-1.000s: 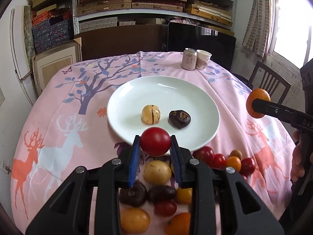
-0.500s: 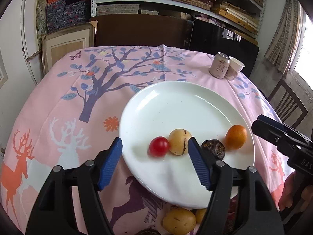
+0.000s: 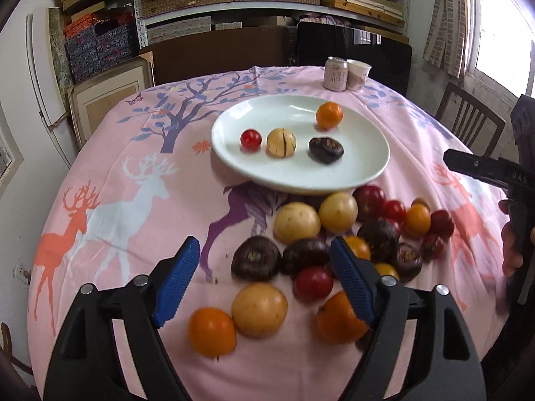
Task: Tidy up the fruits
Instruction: 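Place the orange on the plate with the right tool while the left tool places the tomato, then grasp the orange with the left tool while the right tool grasps the red apple, then place the red apple on the plate with the right tool while the left tool places the orange, then grasp the dark plum with the left tool, then carry the dark plum toward the plate with the left tool while the right tool grasps a red apple, then place the dark plum on the plate with the left tool while the right tool places the red apple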
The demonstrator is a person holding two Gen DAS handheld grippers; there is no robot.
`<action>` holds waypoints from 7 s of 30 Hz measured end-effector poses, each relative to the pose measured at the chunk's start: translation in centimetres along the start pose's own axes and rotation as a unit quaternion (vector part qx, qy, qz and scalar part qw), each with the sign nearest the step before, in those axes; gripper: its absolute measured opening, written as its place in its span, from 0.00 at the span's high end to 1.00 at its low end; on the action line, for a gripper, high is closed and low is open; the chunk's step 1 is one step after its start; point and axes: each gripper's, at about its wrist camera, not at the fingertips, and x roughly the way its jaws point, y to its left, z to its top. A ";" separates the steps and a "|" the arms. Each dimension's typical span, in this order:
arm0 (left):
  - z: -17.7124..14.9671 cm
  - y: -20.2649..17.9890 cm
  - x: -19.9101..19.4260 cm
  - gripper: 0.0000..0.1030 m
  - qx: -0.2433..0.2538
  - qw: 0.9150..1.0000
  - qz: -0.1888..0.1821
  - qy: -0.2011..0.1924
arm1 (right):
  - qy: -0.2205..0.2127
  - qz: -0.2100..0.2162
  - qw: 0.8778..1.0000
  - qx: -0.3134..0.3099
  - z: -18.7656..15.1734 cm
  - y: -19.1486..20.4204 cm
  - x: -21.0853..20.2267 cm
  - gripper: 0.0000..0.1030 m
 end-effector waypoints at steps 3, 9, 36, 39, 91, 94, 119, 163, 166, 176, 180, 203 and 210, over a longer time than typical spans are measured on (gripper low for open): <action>-1.9 0.9 -0.3 0.24 -0.007 1.000 0.005 0.013 | 0.015 -0.003 1.000 0.007 -1.6 -0.7 0.2 0.29; -4.2 2.3 -0.8 0.24 -0.006 0.999 0.022 0.030 | 0.026 0.000 0.999 0.023 -3.3 -1.3 0.1 0.29; -4.9 3.3 1.8 0.62 0.007 0.998 0.027 0.047 | 0.035 0.003 0.999 0.013 -4.1 -1.2 0.4 0.29; -5.2 3.6 1.6 0.62 -0.004 0.999 0.017 0.046 | 0.036 0.002 0.999 0.016 -4.1 -1.3 0.4 0.29; 9.1 -1.3 7.6 0.61 -0.023 0.999 -0.049 -0.002 | 0.014 -0.080 0.986 -0.145 6.0 6.3 6.1 0.61; 9.7 -1.3 9.1 0.45 -0.032 0.999 -0.039 0.007 | 0.032 -0.095 0.983 -0.151 6.3 6.7 7.8 0.56; -7.8 -8.3 -3.1 0.34 0.082 0.995 -0.059 0.003 | 0.057 -0.081 0.979 -0.179 -7.7 7.2 -2.1 0.46; -7.9 -7.5 -2.0 0.60 0.027 0.996 -0.081 0.007 | 0.093 -0.051 0.985 -0.139 -7.5 6.0 1.0 0.69; -7.8 -7.3 -2.3 0.60 0.024 0.997 -0.079 0.001 | 0.084 -0.050 0.986 -0.135 -7.4 5.9 0.1 0.69; -6.1 -5.9 -4.5 0.60 0.006 0.996 -0.078 -0.035 | 0.032 -0.039 0.992 -0.119 -5.6 5.0 -3.5 0.69; -4.5 -5.1 -4.8 0.60 0.005 0.996 -0.073 -0.047 | 0.015 -0.032 0.993 -0.111 -4.5 4.7 -4.2 0.69; 8.8 -0.1 9.1 0.58 -0.060 0.996 -0.064 0.003 | 0.045 -0.034 0.992 -0.117 4.0 6.8 6.9 0.67; 8.2 0.4 7.0 0.39 -0.069 0.996 -0.058 -0.022 | 0.025 -0.034 0.992 -0.116 3.3 6.7 5.3 0.67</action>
